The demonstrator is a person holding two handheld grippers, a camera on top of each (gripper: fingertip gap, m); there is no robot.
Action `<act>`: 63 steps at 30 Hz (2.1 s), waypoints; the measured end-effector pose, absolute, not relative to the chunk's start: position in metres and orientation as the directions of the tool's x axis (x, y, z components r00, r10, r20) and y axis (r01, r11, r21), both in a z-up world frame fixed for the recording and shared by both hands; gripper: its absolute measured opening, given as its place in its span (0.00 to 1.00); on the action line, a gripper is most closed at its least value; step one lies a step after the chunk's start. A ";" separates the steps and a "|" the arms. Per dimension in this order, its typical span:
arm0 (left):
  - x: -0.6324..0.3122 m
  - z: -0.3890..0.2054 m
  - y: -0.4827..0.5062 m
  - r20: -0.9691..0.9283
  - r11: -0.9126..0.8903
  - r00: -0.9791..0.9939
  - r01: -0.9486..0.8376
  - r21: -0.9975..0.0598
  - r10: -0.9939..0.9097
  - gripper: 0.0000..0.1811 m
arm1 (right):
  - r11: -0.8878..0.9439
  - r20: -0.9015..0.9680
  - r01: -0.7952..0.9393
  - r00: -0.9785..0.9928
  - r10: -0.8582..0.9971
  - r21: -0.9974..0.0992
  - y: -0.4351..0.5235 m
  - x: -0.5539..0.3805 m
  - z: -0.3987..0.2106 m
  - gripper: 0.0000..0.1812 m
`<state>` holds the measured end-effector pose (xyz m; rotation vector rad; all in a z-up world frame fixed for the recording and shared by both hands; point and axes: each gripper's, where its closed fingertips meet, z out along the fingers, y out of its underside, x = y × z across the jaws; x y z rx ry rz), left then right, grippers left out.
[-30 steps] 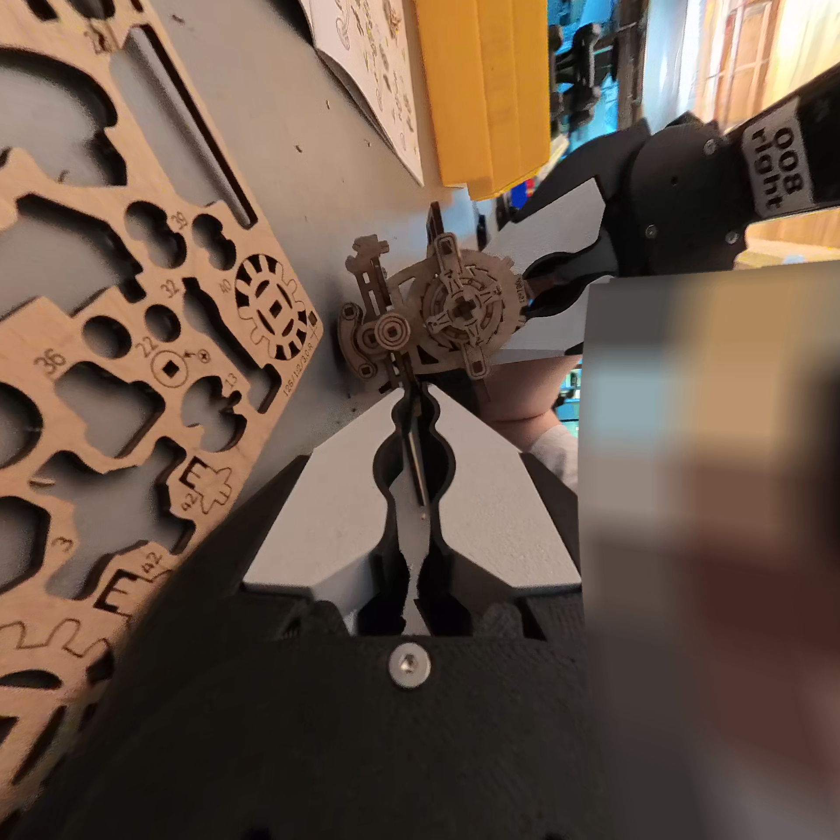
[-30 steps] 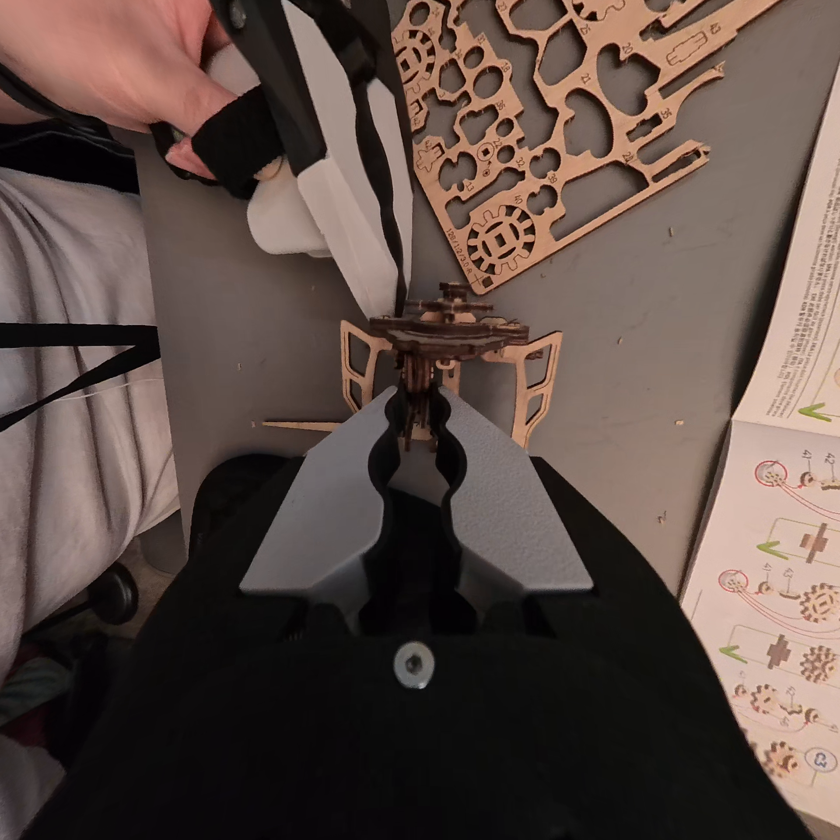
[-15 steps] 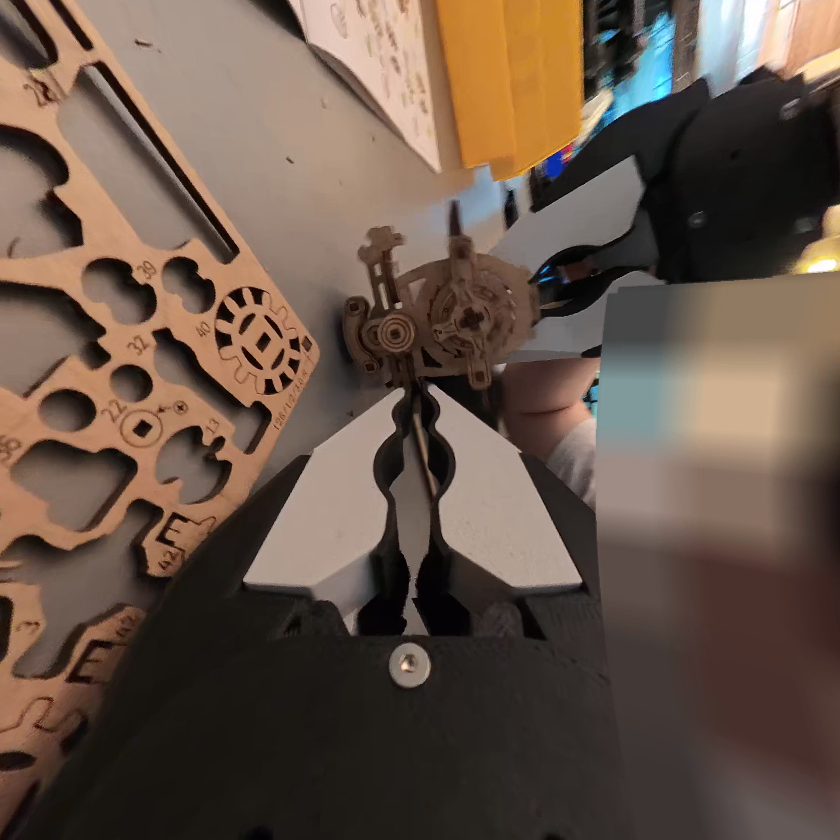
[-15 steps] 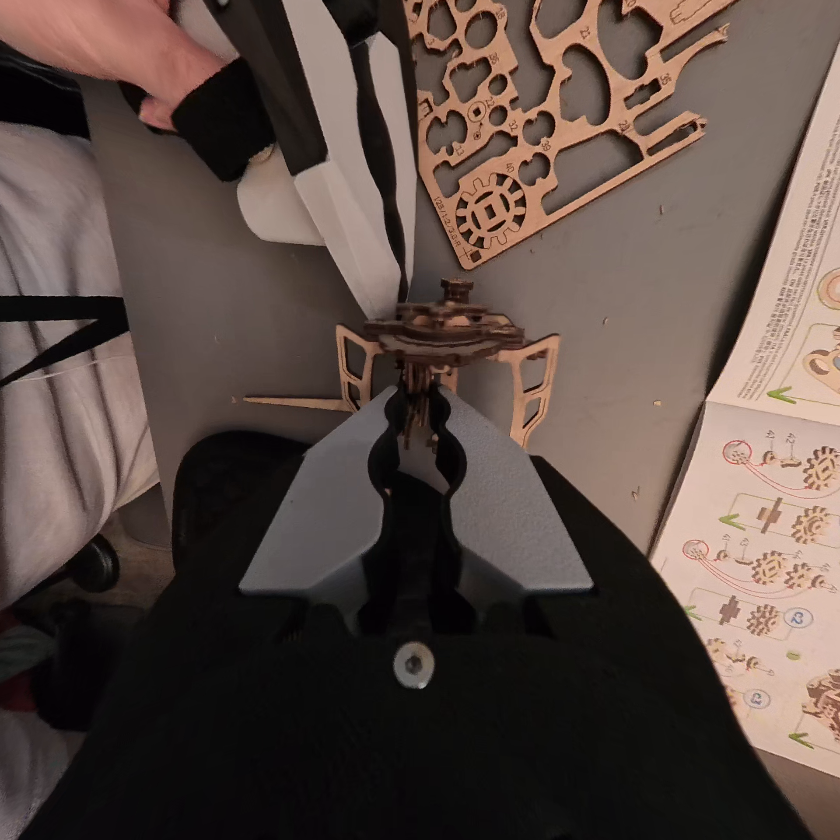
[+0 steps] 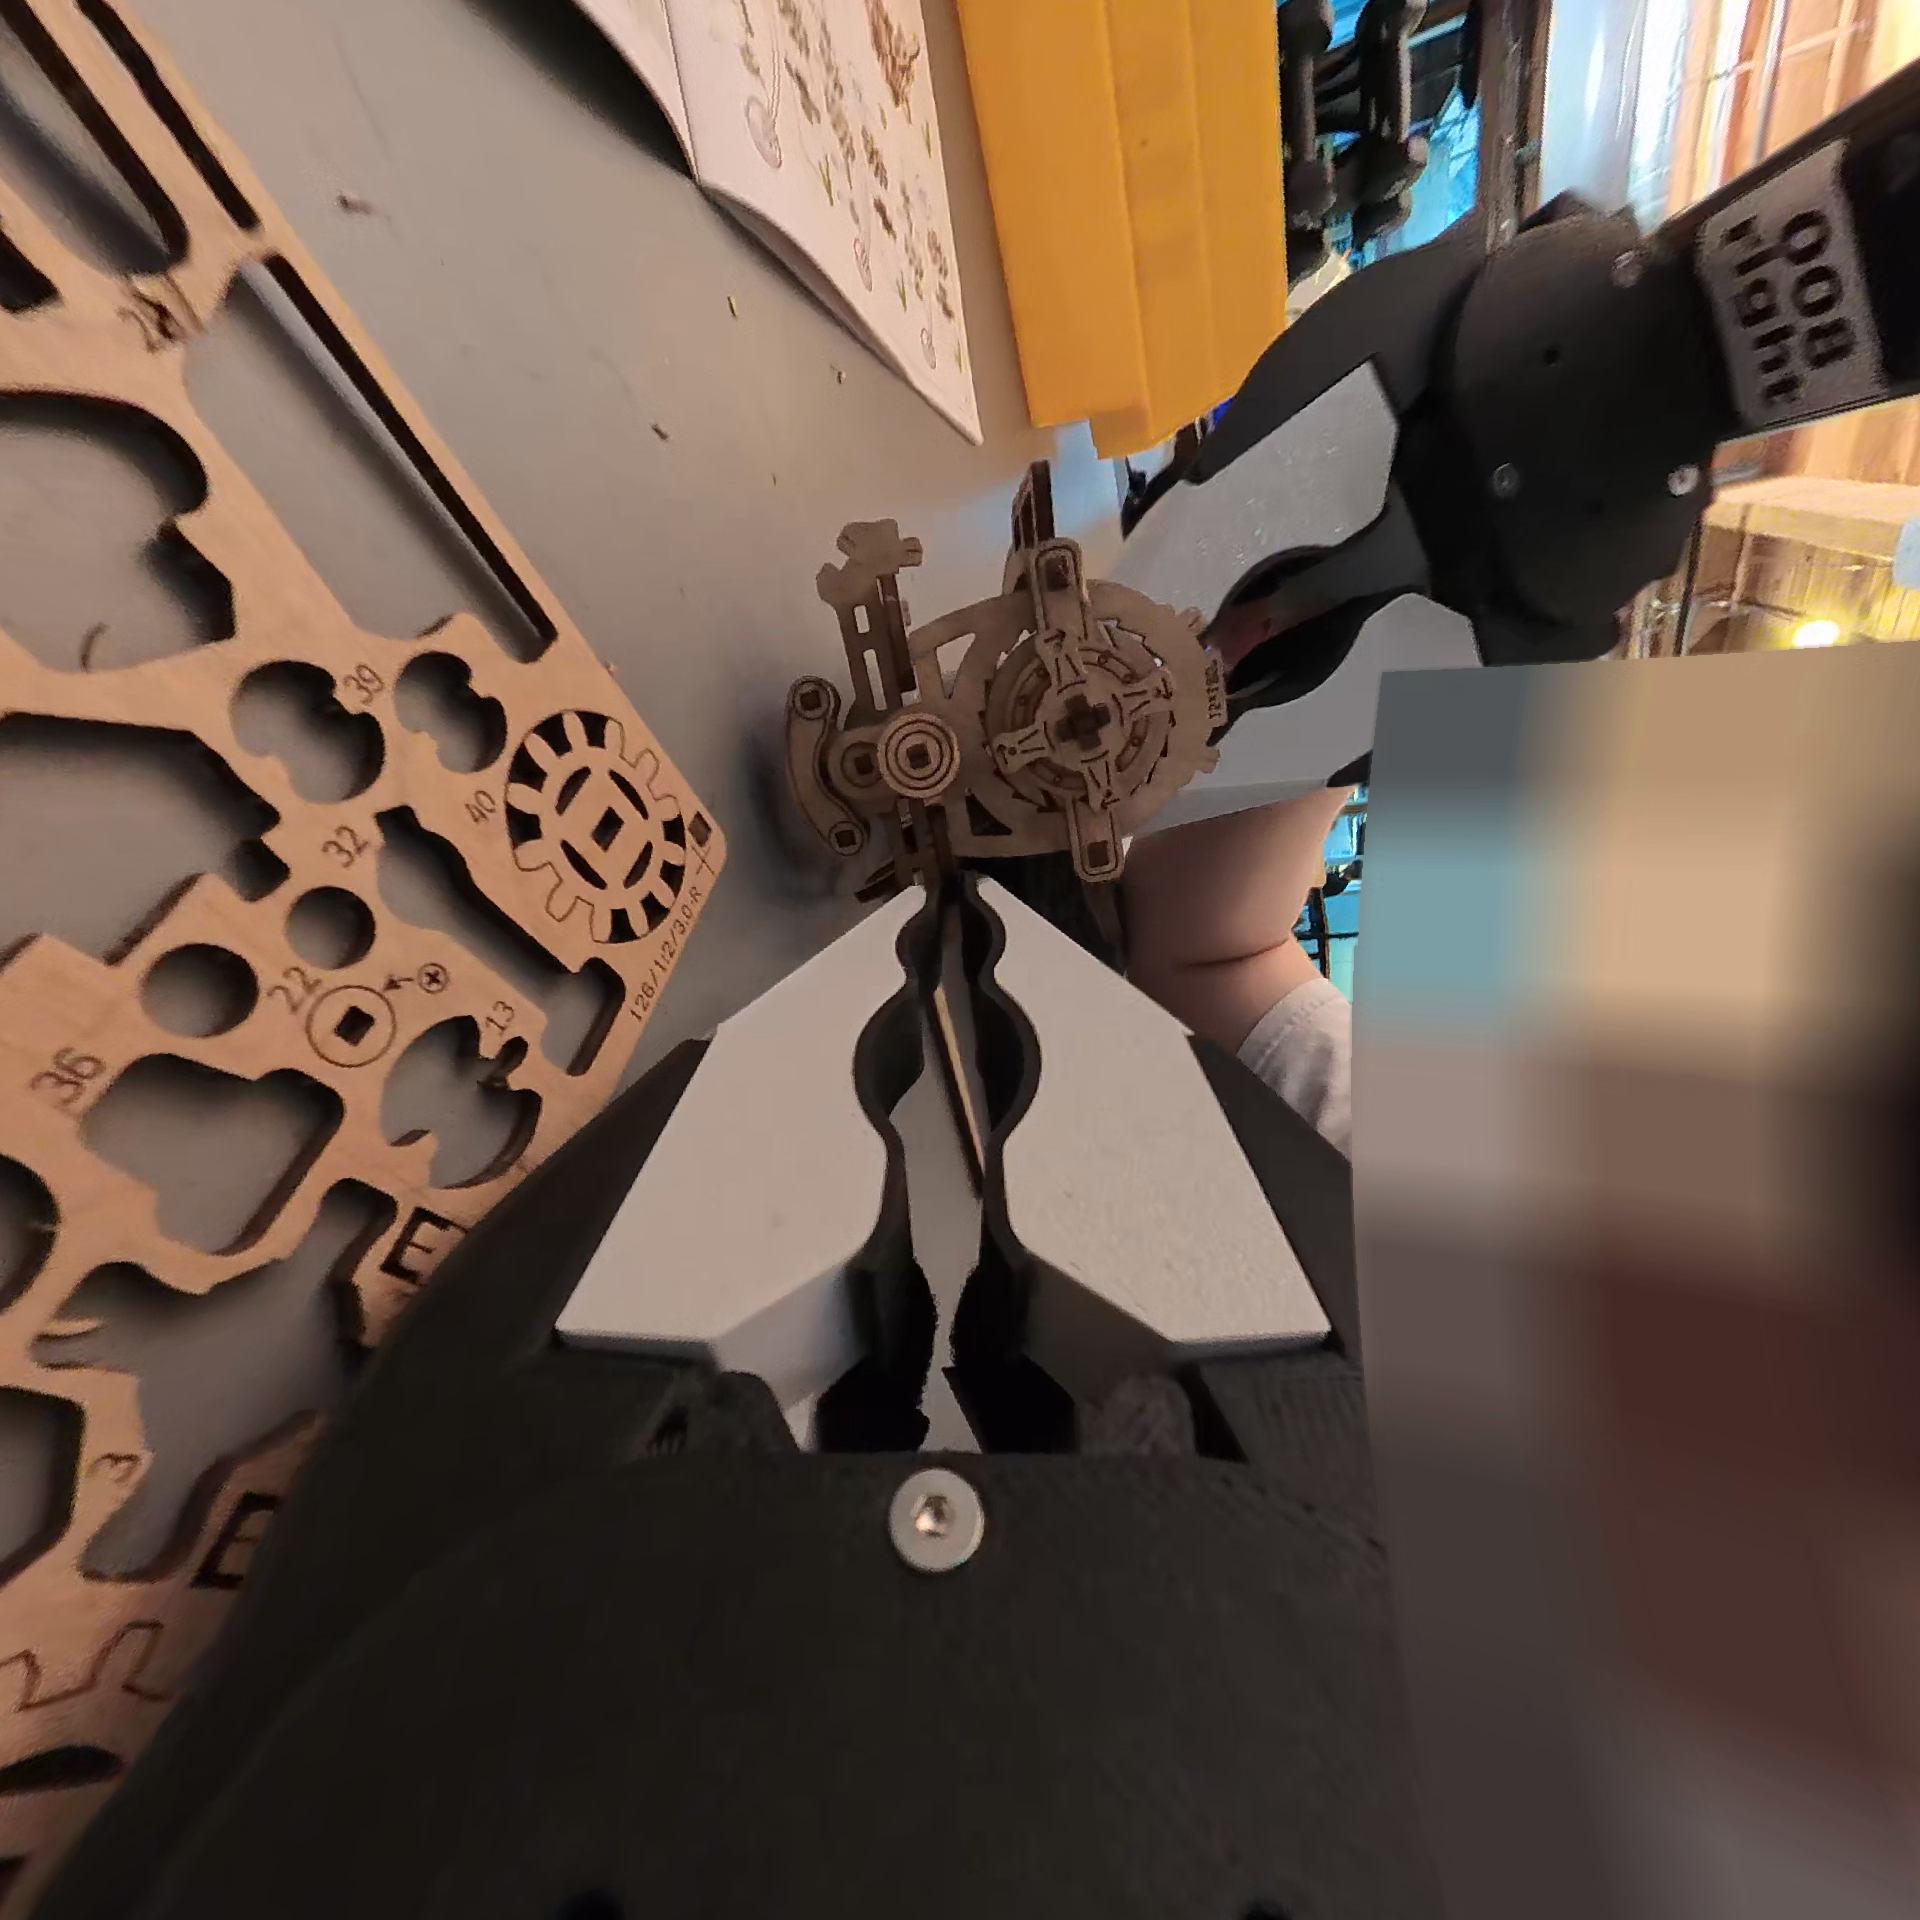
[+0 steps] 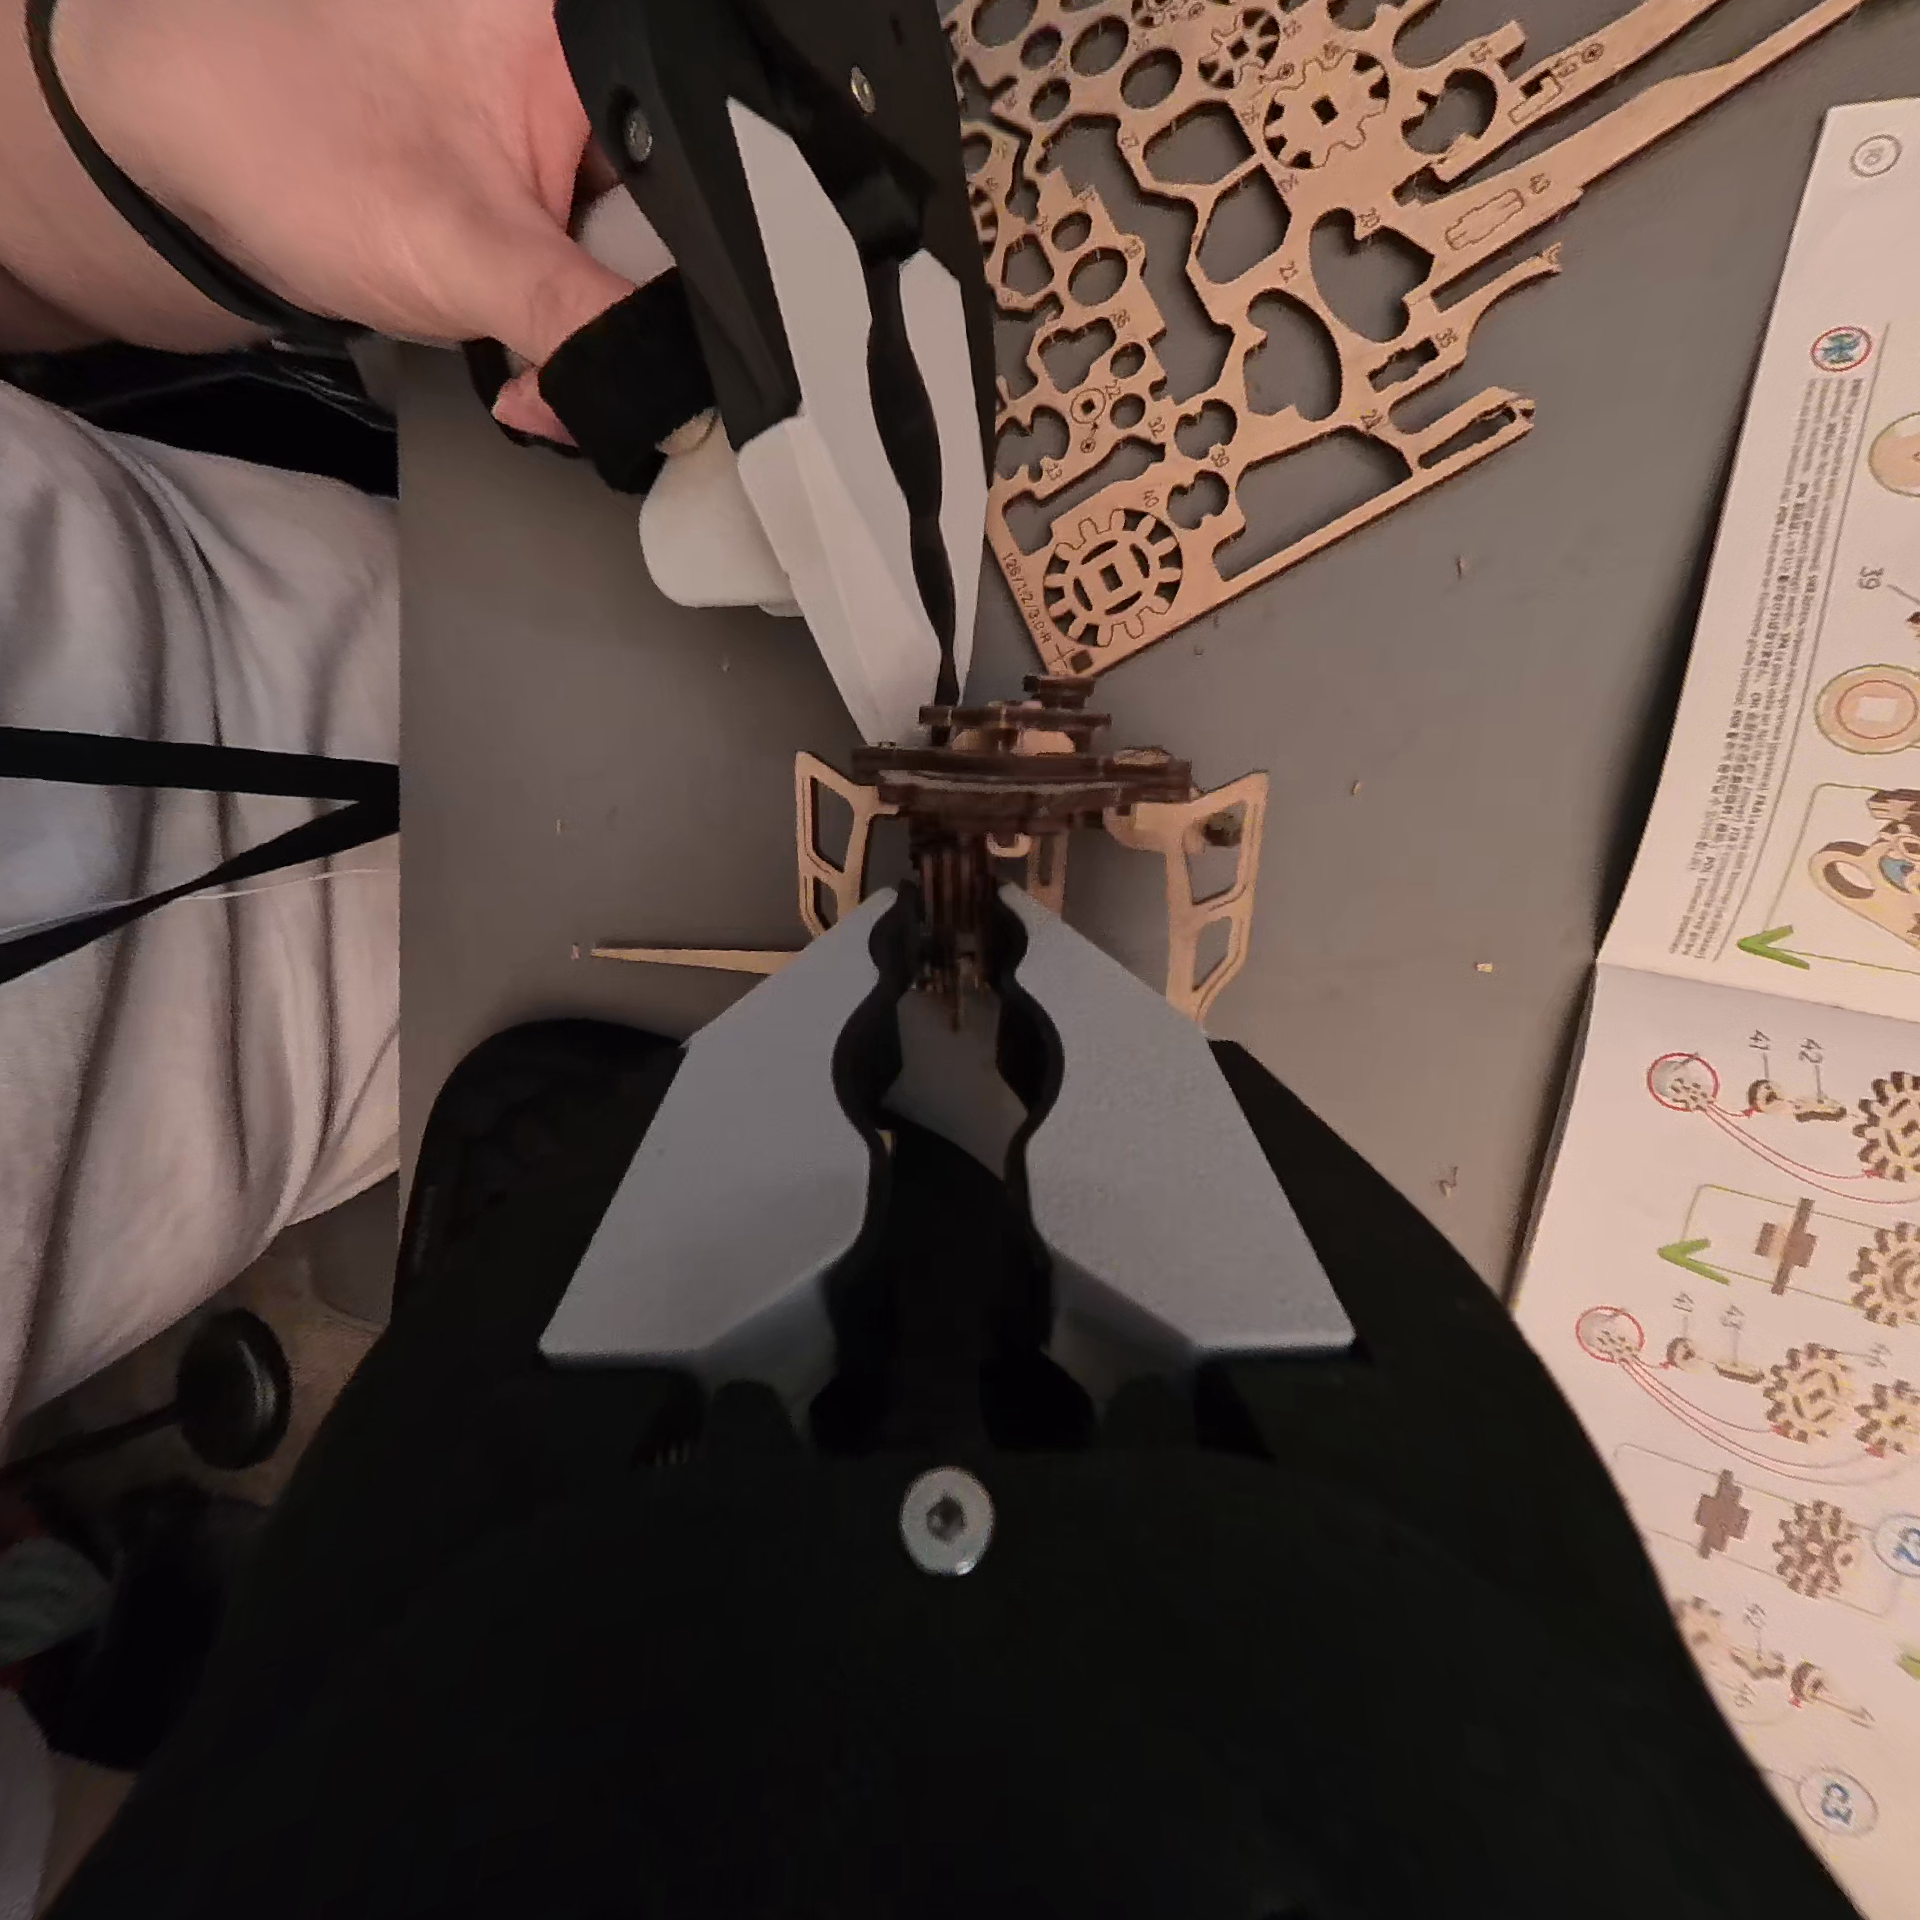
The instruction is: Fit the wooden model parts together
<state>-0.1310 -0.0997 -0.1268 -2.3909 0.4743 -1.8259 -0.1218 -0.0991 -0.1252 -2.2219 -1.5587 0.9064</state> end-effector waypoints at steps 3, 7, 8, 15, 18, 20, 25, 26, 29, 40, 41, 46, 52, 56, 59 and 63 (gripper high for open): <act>-0.133 -0.124 -0.098 0.933 -0.953 0.221 -0.173 -0.251 -0.285 0.00 | -0.378 -0.322 0.727 0.225 0.920 -0.573 -0.096 -0.122 -0.125 0.06; -0.134 -0.123 -0.095 0.956 -0.970 0.185 -0.139 -0.202 -0.226 0.00 | -0.343 -0.249 0.737 0.240 0.938 -0.582 -0.094 -0.122 -0.125 0.06; -0.134 -0.124 -0.095 0.956 -0.970 0.189 -0.139 -0.200 -0.224 0.00 | -0.338 -0.230 0.750 0.250 0.941 -0.569 -0.094 -0.121 -0.125 0.06; -0.131 -0.123 -0.095 0.899 -0.937 0.275 -0.181 -0.299 -0.340 0.00 | -0.383 -0.194 0.819 0.331 0.923 -0.427 -0.096 -0.115 -0.126 0.06; -0.131 -0.121 -0.094 0.846 -0.908 0.335 -0.210 -0.362 -0.415 0.00 | -0.399 -0.188 0.825 0.352 0.917 -0.400 -0.094 -0.113 -0.125 0.06; -0.131 -0.120 -0.092 0.810 -0.888 0.367 -0.228 -0.399 -0.458 0.00 | -0.410 -0.188 0.819 0.364 0.912 -0.401 -0.093 -0.113 -0.125 0.06; -0.130 -0.117 -0.088 0.739 -0.849 0.418 -0.261 -0.460 -0.529 0.01 | -0.398 -0.171 0.812 0.359 0.917 -0.427 -0.087 -0.111 -0.124 0.06; -0.131 -0.117 -0.087 0.730 -0.844 0.422 -0.266 -0.466 -0.537 0.01 | -0.385 -0.169 0.812 0.346 0.923 -0.439 -0.087 -0.112 -0.124 0.06; -0.132 -0.117 -0.085 0.730 -0.842 0.419 -0.263 -0.472 -0.540 0.01 | -0.351 -0.153 0.792 0.318 0.935 -0.500 -0.084 -0.114 -0.123 0.06; -0.135 -0.120 -0.075 0.763 -0.858 0.392 -0.228 -0.460 -0.514 0.00 | -0.301 -0.102 0.655 0.323 0.941 -0.693 -0.073 -0.123 -0.120 0.06; -0.135 -0.120 -0.074 0.764 -0.858 0.391 -0.224 -0.462 -0.513 0.00 | -0.293 -0.095 0.645 0.324 0.941 -0.706 -0.072 -0.124 -0.119 0.06; -0.137 -0.120 -0.073 0.779 -0.863 0.372 -0.221 -0.454 -0.505 0.00 | -0.304 -0.099 0.599 0.351 0.931 -0.741 -0.069 -0.126 -0.120 0.06; -0.131 -0.121 -0.078 0.798 -0.862 0.330 -0.250 -0.441 -0.504 0.01 | -0.413 -0.191 0.527 0.424 0.885 -0.742 -0.074 -0.118 -0.121 0.06; -0.128 -0.122 -0.078 0.789 -0.852 0.329 -0.272 -0.448 -0.519 0.00 | -0.405 -0.122 0.582 0.464 0.878 -0.705 -0.075 -0.115 -0.122 0.06; -0.128 -0.122 -0.078 0.790 -0.851 0.324 -0.277 -0.447 -0.520 0.00 | -0.408 -0.087 0.629 0.476 0.875 -0.662 -0.075 -0.115 -0.121 0.06; -0.128 -0.119 -0.078 0.794 -0.848 0.309 -0.278 -0.451 -0.524 0.00 | -0.424 -0.084 0.665 0.480 0.874 -0.615 -0.075 -0.115 -0.118 0.06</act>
